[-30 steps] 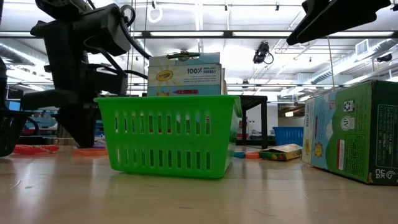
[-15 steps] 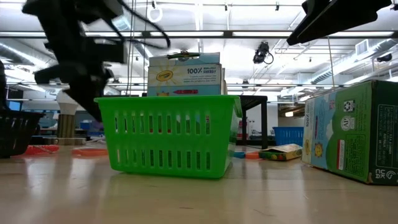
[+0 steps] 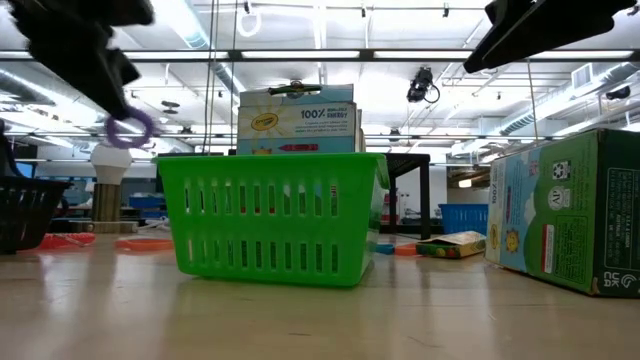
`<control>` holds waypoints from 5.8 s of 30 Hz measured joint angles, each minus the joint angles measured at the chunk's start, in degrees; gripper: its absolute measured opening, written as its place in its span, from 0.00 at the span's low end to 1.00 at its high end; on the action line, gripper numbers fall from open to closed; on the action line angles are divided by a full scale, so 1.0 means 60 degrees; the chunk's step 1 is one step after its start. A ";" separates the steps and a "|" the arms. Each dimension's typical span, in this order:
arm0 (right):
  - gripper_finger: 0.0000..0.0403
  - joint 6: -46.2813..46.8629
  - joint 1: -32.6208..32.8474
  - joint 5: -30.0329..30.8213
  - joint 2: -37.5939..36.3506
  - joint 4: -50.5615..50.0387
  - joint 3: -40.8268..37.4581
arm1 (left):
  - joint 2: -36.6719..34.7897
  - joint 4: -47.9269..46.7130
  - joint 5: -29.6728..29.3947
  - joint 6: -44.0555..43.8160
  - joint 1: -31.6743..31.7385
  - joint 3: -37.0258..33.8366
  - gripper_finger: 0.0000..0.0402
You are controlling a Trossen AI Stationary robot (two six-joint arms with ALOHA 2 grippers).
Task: Pick & Place Office Desk Supplies
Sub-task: Put the violet spring keychain into the black bin, then put the orange spring keychain into the black bin
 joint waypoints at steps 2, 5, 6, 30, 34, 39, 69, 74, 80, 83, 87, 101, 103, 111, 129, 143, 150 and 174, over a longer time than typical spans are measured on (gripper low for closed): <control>0.44 0.0000 -0.0001 -0.0007 0.0000 0.0004 0.0000 | -0.0107 -0.0208 0.0160 -0.0652 -0.0440 0.0004 0.02; 0.44 0.0000 -0.0004 -0.0008 0.0000 0.0004 0.0000 | -0.0106 -0.0465 0.0241 -0.1648 -0.1103 0.0004 0.02; 0.44 0.0000 -0.0004 -0.0008 0.0000 0.0004 0.0000 | -0.0070 -0.0523 0.0253 -0.1922 -0.1312 0.0004 0.02; 0.44 -0.0015 -0.0004 -0.0005 0.0000 0.0011 0.0000 | 0.2289 0.0174 0.1336 -0.4429 -0.3282 0.0011 0.05; 0.44 -0.0025 -0.0004 -0.0005 0.0000 0.0011 0.0000 | 0.2441 0.0856 0.1005 -0.4106 -0.3282 0.0015 0.13; 0.44 -0.0022 -0.0004 -0.0005 0.0000 0.0011 0.0000 | 0.2444 0.0798 0.0694 -0.4290 -0.3278 0.0015 0.24; 0.44 -0.0277 -0.0015 0.0010 0.0000 0.0297 0.0000 | 0.2440 0.3654 -0.0862 0.2788 0.1215 -0.0236 0.64; 0.44 -0.0273 -0.0014 0.0006 0.0000 0.0295 0.0000 | 0.2456 0.4127 0.0461 0.4365 0.2699 -0.0451 0.64; 0.44 -0.0266 -0.0011 0.0010 0.0000 0.0291 0.0000 | 0.3154 0.5244 0.1914 0.6237 0.4075 -0.0448 0.64; 0.44 -0.0192 -0.0015 0.0010 0.0000 0.0289 0.0000 | 0.3718 0.5280 0.2354 0.6893 0.4622 -0.0450 0.64; 0.44 -0.0091 -0.0015 0.0010 0.0000 0.0283 0.0000 | 0.4386 0.5252 0.2460 0.7753 0.5019 -0.0380 0.64; 0.44 -0.0022 -0.0014 0.0010 0.0000 0.0266 0.0000 | 0.5160 0.5306 0.2911 0.9381 0.5040 0.0404 0.63; 0.44 -0.0021 -0.0015 0.0013 0.0000 0.0245 0.0000 | 0.5271 0.5314 0.3149 0.9547 0.5038 0.0491 0.62; 0.44 0.0122 -0.0013 0.0013 0.0000 0.0170 -0.0003 | 0.5737 0.5280 0.3107 0.9968 0.5067 0.0586 0.60; 0.44 0.0186 -0.0013 0.0072 0.0000 0.0131 -0.0004 | 0.6011 0.5308 0.3079 0.9976 0.5425 0.0594 0.39; 0.44 0.0182 -0.0014 0.0075 0.0000 0.0102 -0.0003 | 0.6014 0.4878 0.2475 0.9559 0.5475 0.0605 0.04; 0.44 0.0199 -0.0015 0.0075 0.0000 0.0092 0.0000 | 0.5935 0.4622 0.2032 0.9078 0.5328 0.0587 0.02; 0.44 0.0174 -0.0011 -0.0019 0.0000 0.0015 -0.0004 | 0.1417 0.3810 0.1659 0.6681 0.3369 -0.0224 0.02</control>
